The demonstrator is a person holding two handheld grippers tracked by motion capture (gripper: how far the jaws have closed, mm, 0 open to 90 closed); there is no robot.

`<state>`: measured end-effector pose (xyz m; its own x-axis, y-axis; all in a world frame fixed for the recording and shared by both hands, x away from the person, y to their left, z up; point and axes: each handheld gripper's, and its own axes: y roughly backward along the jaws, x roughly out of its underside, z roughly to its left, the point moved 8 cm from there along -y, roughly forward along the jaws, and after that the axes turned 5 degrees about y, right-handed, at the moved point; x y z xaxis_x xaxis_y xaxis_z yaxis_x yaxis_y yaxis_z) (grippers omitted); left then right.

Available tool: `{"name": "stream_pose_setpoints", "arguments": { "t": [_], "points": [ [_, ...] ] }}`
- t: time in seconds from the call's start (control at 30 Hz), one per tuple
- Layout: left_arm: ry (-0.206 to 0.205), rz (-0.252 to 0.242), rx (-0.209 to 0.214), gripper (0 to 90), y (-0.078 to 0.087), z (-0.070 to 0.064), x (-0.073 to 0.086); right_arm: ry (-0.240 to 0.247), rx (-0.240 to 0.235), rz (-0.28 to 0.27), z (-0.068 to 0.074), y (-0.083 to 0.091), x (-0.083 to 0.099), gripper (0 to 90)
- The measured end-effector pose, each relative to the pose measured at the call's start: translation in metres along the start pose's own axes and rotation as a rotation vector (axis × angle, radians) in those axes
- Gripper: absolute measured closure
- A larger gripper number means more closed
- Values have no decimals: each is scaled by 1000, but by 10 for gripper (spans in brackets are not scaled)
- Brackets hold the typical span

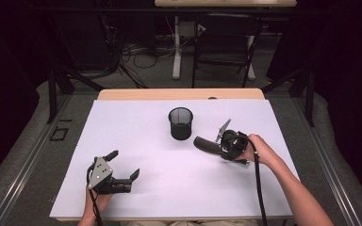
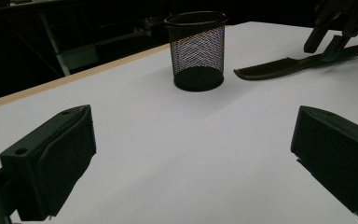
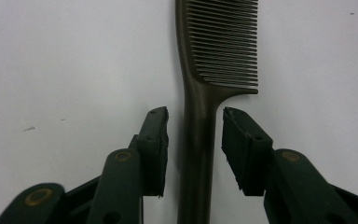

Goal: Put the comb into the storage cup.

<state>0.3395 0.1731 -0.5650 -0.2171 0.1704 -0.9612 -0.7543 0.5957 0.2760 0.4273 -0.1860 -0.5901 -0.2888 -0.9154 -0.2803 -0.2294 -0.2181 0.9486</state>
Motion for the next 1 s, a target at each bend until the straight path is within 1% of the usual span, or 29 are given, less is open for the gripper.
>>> {"name": "stream_pose_setpoints", "arguments": {
  "t": [0.03, 0.1, 0.17, 0.2, 0.23, 0.27, 0.3, 0.33, 0.37, 0.4, 0.43, 0.47, 0.63, 0.67, 0.73, 0.8, 0.83, 1.0],
  "points": [
    [0, 0, 0, 0, 0, 0, 0, -6, 2, 11, 0, 0, 0, 629],
    [0, 0, 0, 0, 0, 0, 0, 1, 3, 5, -1, -2, -2, 644],
    [0, 0, 0, 0, 0, 0, 0, -4, -2, 32, -2, -4, -2, 671],
    [-1, 1, 0, 0, 0, 0, 0, 5, -5, 49, -3, -3, -1, 673],
    [-1, 1, 0, 0, 0, 0, 0, 5, -5, 49, -3, -3, -1, 673],
    [-1, 2, 0, 0, 0, 0, 0, -7, -1, 48, -4, -6, -2, 687],
    [-1, 2, 0, 0, 0, 0, 0, -16, -7, 58, -4, -6, -1, 689],
    [1, 0, 1, 0, 0, 0, 0, -13, -10, 55, -5, -8, -1, 690],
    [1, 0, 1, 0, 0, 0, 0, -20, -15, 66, -4, -9, -1, 693],
    [1, 0, 2, 0, 0, 0, 0, -10, -16, 68, -5, -10, -1, 697],
    [1, 0, 2, 0, 0, 0, 0, -10, -16, 68, -5, -10, -1, 697],
    [3, 0, 0, 0, 0, 0, 0, -20, -21, 83, -4, -12, 0, 700],
    [2, -1, 0, 0, 0, 0, 0, -41, -32, 95, -4, -14, 0, 709],
    [2, 1, -1, 0, 0, 0, 0, -33, -30, 91, -5, -15, 0, 710],
    [-1, 1, 1, 0, 0, 0, 0, -53, -34, 96, -5, -15, 1, 711],
    [1, 1, 1, 0, 0, 0, 0, -59, -42, 118, -5, -14, 2, 712],
    [2, 1, 1, 0, 0, 0, 0, -72, -38, 91, -4, -16, 1, 713],
    [3, -1, 0, 0, 0, 0, 0, -89, -46, 81, -5, -16, 2, 722]
  ]
}}
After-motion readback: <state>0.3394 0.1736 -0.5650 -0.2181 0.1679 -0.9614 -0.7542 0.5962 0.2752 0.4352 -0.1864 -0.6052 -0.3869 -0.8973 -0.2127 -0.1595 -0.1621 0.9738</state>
